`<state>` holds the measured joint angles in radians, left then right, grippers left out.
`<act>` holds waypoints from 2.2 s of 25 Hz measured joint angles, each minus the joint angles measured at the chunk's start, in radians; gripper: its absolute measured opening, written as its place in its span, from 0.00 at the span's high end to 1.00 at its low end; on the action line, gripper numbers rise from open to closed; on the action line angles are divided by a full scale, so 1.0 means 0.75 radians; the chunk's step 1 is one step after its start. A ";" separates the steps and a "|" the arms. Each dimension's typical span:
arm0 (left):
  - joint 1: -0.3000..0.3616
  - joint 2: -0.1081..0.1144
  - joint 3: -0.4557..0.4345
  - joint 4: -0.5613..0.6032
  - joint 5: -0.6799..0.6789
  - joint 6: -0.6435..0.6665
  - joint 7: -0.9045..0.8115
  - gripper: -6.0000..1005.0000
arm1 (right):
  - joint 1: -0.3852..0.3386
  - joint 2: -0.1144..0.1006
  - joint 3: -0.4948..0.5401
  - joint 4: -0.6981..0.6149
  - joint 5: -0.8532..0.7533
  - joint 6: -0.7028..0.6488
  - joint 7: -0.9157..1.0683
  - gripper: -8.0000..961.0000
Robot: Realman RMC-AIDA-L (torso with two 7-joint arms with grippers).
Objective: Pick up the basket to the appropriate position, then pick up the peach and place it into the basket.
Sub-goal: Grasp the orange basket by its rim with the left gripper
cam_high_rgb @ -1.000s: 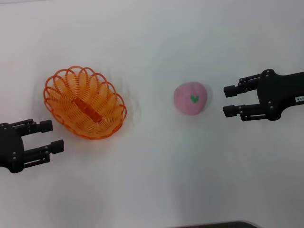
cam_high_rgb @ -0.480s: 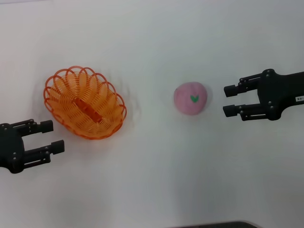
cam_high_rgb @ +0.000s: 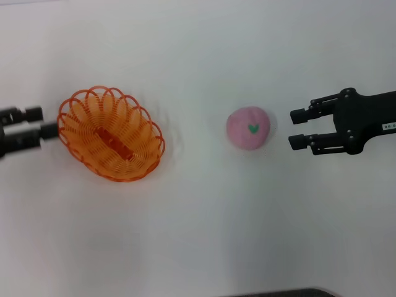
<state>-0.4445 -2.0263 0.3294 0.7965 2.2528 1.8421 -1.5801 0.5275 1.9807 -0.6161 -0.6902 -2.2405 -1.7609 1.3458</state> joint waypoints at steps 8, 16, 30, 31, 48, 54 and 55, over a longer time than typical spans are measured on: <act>-0.142 0.035 0.156 0.286 0.036 -0.023 -0.417 0.31 | 0.000 0.003 0.007 0.002 0.004 0.000 -0.015 0.41; -0.284 0.046 0.434 0.537 0.257 -0.165 -0.747 0.31 | 0.001 0.016 0.011 -0.010 0.007 -0.013 -0.026 0.41; -0.603 0.090 0.644 0.080 0.800 -0.504 -0.889 0.32 | 0.013 0.018 -0.003 -0.005 0.006 -0.008 -0.031 0.41; -0.601 0.087 0.654 0.057 0.801 -0.530 -0.889 0.33 | 0.013 0.019 -0.003 -0.005 0.006 -0.008 -0.031 0.41; -0.602 0.063 0.652 -0.049 0.795 -0.551 -0.880 0.33 | 0.021 0.034 -0.002 -0.001 0.007 -0.002 -0.031 0.41; -0.615 0.045 0.651 -0.061 0.789 -0.550 -0.880 0.33 | 0.021 0.037 -0.002 0.000 0.007 0.002 -0.031 0.41; -0.617 0.040 0.652 -0.062 0.789 -0.553 -0.880 0.33 | 0.021 0.037 -0.002 0.000 0.008 0.003 -0.031 0.41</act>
<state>-0.9076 -1.9962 0.8188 0.7502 2.8447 1.4272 -2.2399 0.5431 2.0087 -0.6176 -0.6902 -2.2349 -1.7584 1.3222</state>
